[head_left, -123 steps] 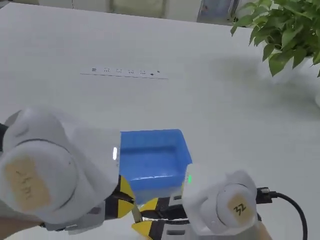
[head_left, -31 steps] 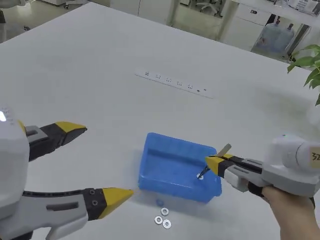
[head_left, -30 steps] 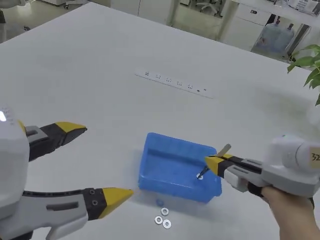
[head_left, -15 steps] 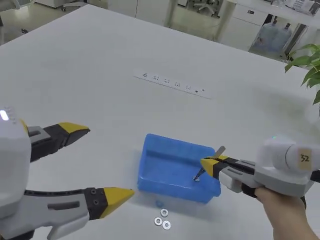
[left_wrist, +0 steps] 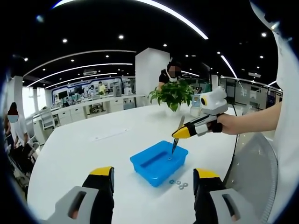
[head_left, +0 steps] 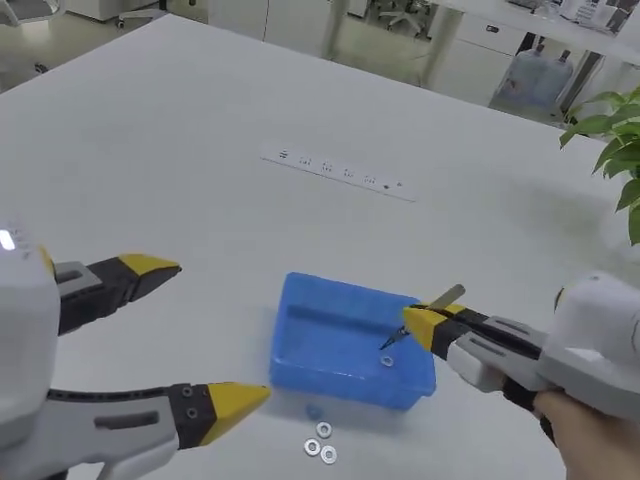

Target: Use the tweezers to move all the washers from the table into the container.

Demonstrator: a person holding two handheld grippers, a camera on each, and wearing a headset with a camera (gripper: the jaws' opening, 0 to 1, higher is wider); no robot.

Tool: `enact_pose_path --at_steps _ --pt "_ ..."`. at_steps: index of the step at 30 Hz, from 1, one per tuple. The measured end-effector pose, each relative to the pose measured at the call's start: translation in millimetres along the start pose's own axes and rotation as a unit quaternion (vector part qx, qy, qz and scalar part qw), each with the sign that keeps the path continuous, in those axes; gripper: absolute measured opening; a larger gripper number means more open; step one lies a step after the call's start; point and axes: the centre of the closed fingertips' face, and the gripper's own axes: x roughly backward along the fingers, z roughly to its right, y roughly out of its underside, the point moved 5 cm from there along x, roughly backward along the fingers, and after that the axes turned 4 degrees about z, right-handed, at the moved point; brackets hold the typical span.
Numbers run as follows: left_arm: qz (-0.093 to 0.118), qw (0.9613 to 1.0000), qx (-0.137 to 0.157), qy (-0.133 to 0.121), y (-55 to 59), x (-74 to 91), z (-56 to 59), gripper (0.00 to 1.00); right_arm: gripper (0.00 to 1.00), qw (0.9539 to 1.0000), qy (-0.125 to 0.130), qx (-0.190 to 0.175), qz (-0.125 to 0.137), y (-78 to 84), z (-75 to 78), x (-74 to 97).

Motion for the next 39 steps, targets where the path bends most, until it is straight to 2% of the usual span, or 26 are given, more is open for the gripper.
enact_pose_path --at_steps 5,9,13,19,24,28,33,39 --pt "-0.003 1.0 -0.001 0.006 0.8 -2.3 0.9 0.69 0.02 0.9993 -0.036 -0.002 0.012 -4.4 -24.1 1.9" --pt "-0.008 0.9999 -0.004 0.009 1.7 -3.8 1.9 0.69 0.02 0.9993 -0.037 -0.003 -0.001 7.1 -37.4 3.5" --pt "-0.011 0.9999 -0.004 0.012 4.4 -4.2 4.5 0.69 0.02 0.9987 -0.044 -0.026 -0.009 21.3 -46.6 6.4" --pt "-0.012 0.9998 -0.002 0.012 6.0 -4.5 3.4 0.69 0.02 0.9966 -0.056 -0.029 -0.053 47.7 -54.4 4.5" --pt "-0.015 0.9998 -0.005 0.014 6.2 -3.1 2.7 0.69 0.03 0.9951 -0.061 -0.034 -0.07 60.7 -58.0 0.3" --pt "-0.013 0.9999 0.001 0.011 6.9 -1.4 1.7 0.69 0.03 0.9938 -0.065 -0.026 -0.086 66.9 -61.2 -1.9" --pt "-0.012 0.9999 0.003 0.006 7.2 -0.5 1.0 0.69 0.03 0.9914 -0.07 0.005 -0.11 74.0 -63.5 -3.9" --pt "-0.012 0.9999 0.003 0.003 7.0 0.3 -0.9 0.69 0.03 0.9913 -0.073 0.011 -0.109 72.9 -64.2 -6.2"
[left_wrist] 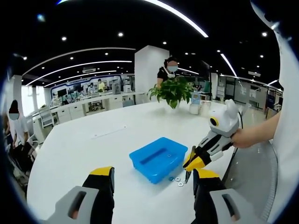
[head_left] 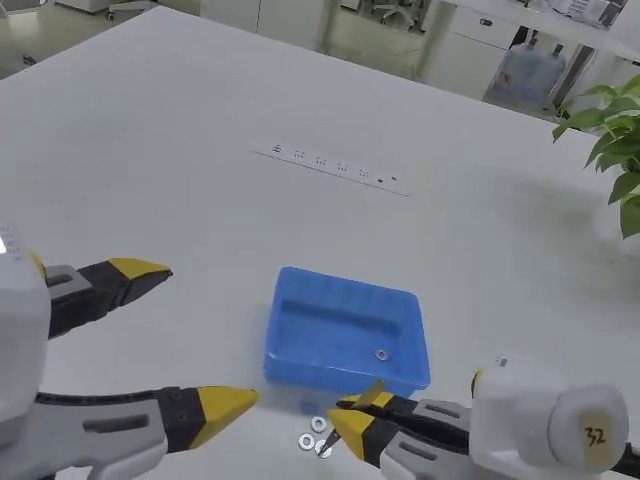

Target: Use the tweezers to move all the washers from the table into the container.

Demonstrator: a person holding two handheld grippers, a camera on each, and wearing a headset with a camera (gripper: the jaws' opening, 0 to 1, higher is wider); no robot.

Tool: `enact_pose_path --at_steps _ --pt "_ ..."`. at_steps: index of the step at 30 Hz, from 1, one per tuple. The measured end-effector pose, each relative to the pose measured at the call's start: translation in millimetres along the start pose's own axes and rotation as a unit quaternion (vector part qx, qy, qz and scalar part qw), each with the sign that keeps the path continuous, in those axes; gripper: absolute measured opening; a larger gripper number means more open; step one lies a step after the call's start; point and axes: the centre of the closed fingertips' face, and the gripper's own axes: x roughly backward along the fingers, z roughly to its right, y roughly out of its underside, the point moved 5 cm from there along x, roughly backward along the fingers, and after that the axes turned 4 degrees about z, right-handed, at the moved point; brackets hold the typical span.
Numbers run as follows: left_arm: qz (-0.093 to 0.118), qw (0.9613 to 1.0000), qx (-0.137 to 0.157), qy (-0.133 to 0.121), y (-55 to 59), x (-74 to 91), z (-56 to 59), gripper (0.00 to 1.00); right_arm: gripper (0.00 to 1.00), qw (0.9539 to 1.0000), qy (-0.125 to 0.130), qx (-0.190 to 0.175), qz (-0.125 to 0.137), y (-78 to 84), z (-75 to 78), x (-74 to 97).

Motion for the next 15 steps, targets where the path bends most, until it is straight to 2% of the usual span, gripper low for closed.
enact_pose_path --at_steps 5,9,12,15 --pt "-0.003 1.0 -0.001 -0.001 1.2 0.5 -0.4 0.69 0.03 0.9999 0.0 0.015 -0.003 2.0 -2.4 -1.1" --pt "-0.004 1.0 -0.001 0.001 1.8 -0.2 0.1 0.68 0.02 0.9993 -0.01 0.036 -0.009 3.0 -5.7 -0.5" --pt "-0.004 1.0 -0.002 0.004 1.0 -1.7 1.3 0.68 0.02 0.9992 -0.006 0.037 -0.009 2.9 -4.6 0.0" --pt "-0.001 1.0 -0.003 0.005 -0.2 -2.5 2.0 0.68 0.02 0.9997 -0.001 0.022 -0.007 3.2 -2.2 1.2"
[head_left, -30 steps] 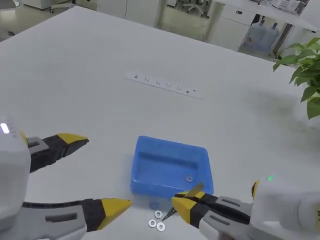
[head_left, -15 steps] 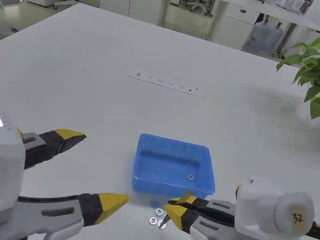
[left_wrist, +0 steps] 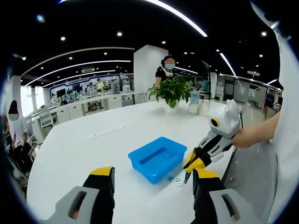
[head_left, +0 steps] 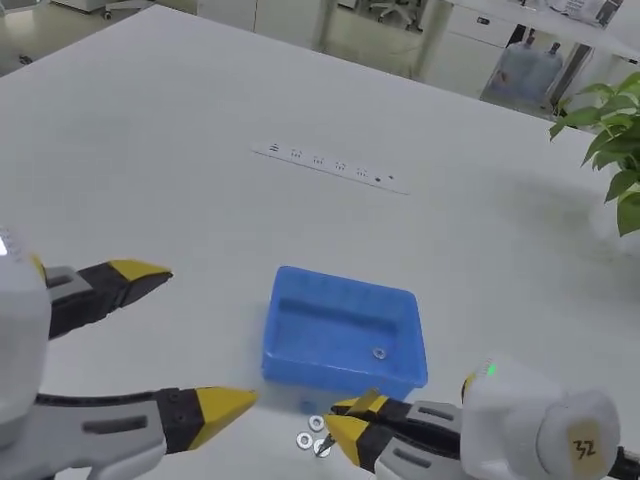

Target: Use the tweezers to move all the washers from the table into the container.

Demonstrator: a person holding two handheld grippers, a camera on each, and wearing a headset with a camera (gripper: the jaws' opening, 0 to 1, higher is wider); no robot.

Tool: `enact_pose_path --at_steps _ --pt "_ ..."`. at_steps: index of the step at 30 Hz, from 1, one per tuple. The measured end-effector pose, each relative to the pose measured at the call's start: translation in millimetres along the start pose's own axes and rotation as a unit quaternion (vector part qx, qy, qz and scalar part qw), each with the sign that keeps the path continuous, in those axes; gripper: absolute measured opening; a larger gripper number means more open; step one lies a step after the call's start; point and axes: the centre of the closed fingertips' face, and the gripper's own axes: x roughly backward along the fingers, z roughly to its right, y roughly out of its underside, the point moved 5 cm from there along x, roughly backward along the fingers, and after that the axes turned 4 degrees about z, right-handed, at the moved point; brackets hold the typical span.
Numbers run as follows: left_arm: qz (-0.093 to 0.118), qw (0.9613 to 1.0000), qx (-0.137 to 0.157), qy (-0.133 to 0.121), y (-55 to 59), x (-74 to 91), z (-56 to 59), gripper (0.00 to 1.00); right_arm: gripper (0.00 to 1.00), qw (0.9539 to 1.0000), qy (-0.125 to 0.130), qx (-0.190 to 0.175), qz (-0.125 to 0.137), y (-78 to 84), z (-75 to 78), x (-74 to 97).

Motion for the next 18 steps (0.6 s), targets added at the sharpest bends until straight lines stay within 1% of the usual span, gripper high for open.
enact_pose_path --at_steps 4,7,11,14,16,18 --pt "0.0 1.0 0.0 0.001 0.2 0.3 0.5 0.68 0.02 0.9999 0.0 -0.016 0.007 -2.9 1.1 3.7" --pt "-0.001 1.0 0.001 0.001 1.6 1.1 0.4 0.68 0.02 0.9993 0.0 -0.03 0.023 -11.1 4.1 9.0" --pt "-0.001 1.0 0.002 0.002 2.0 1.6 0.1 0.68 0.02 0.9983 0.005 -0.04 0.042 -22.3 10.5 16.2" --pt "-0.001 1.0 0.002 0.002 1.5 1.1 0.0 0.68 0.02 0.9968 0.009 -0.047 0.064 -33.9 16.2 22.7" --pt "0.0 1.0 0.001 0.004 1.0 0.5 0.3 0.68 0.02 0.9961 0.014 -0.048 0.073 -39.6 19.6 26.4" --pt "0.0 1.0 0.003 0.006 0.9 -0.4 1.0 0.68 0.02 0.9962 0.023 -0.039 0.075 -43.2 22.5 28.6"
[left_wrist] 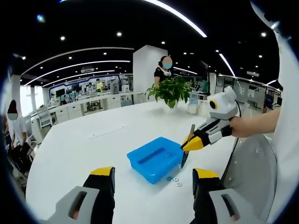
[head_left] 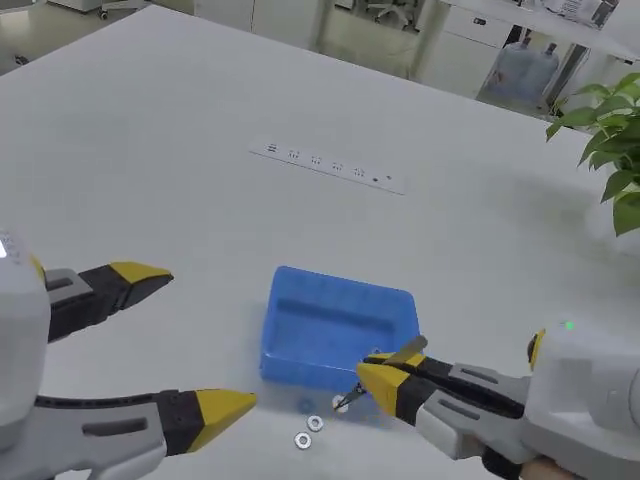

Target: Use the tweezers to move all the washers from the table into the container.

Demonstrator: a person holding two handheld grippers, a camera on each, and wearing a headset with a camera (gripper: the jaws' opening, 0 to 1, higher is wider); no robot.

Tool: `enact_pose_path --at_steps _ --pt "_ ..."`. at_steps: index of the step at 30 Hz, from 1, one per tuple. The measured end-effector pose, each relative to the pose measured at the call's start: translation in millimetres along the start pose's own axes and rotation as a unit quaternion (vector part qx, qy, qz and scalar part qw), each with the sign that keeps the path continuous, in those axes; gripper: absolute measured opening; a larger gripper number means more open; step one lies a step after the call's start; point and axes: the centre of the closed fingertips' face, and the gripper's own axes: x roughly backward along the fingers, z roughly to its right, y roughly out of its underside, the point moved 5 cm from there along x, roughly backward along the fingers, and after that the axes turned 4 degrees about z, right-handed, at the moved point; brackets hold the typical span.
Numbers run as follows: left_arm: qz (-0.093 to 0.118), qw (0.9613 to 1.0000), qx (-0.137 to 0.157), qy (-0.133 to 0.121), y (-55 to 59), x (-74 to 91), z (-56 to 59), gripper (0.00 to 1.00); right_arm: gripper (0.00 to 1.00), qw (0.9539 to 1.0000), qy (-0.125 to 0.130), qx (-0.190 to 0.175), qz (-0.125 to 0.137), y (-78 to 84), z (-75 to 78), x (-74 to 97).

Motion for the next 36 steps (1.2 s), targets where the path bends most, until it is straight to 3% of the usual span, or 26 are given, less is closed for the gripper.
enact_pose_path --at_steps 10,18,36 --pt "-0.005 0.9999 -0.002 0.01 0.5 -3.2 3.7 0.68 0.02 0.9992 0.025 -0.007 0.029 -16.8 16.3 11.8" --pt "-0.002 0.9999 -0.005 0.013 -2.3 -4.8 2.1 0.67 0.02 0.9969 0.059 -0.015 0.049 -28.0 34.9 9.6" --pt "-0.009 0.9999 -0.009 0.007 1.9 0.7 -3.2 0.67 0.02 0.9963 0.084 -0.02 0.003 -12.5 71.8 -22.2"
